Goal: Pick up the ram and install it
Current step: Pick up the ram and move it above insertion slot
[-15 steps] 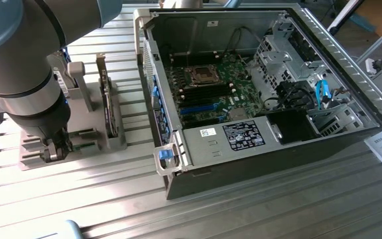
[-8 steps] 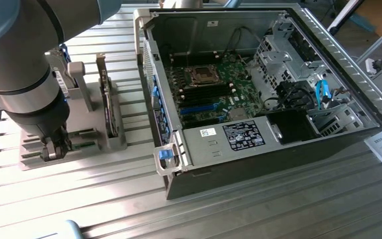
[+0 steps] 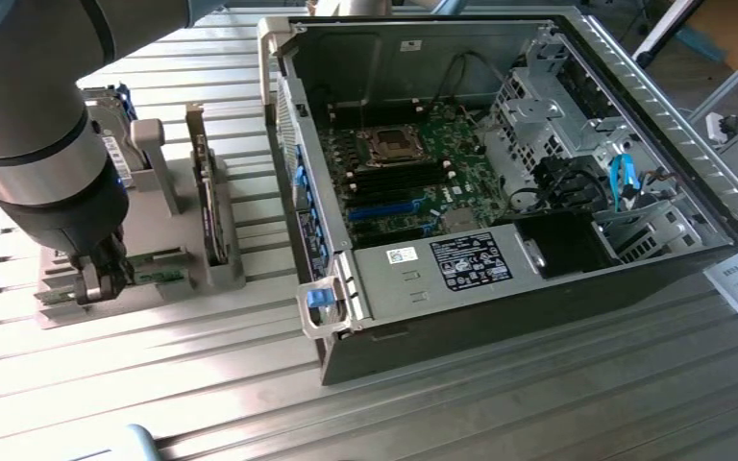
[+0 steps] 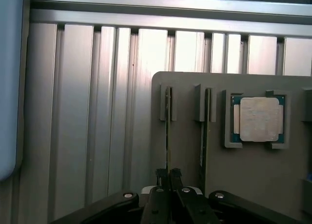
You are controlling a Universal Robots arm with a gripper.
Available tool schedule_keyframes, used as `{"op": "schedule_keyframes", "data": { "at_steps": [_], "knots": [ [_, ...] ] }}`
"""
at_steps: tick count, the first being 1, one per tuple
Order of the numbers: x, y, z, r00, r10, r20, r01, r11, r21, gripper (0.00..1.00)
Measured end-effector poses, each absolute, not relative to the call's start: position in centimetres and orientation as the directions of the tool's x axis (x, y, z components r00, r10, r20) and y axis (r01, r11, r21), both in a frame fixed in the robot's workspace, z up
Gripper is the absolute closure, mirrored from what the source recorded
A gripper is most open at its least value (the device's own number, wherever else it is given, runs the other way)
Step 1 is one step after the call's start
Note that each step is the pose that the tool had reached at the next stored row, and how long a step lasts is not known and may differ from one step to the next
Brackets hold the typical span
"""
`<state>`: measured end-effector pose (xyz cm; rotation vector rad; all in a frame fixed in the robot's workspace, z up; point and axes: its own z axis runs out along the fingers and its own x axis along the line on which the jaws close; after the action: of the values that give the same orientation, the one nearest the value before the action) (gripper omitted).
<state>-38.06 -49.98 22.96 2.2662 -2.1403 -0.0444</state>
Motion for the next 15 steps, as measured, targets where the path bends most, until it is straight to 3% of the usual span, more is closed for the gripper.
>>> {"op": "schedule_keyframes", "data": {
  "at_steps": [15],
  "knots": [
    [-38.1, -50.0, 25.9, 0.057, -0.998, -0.004, -0.998, -0.057, 0.037, 0.88]
  ]
}}
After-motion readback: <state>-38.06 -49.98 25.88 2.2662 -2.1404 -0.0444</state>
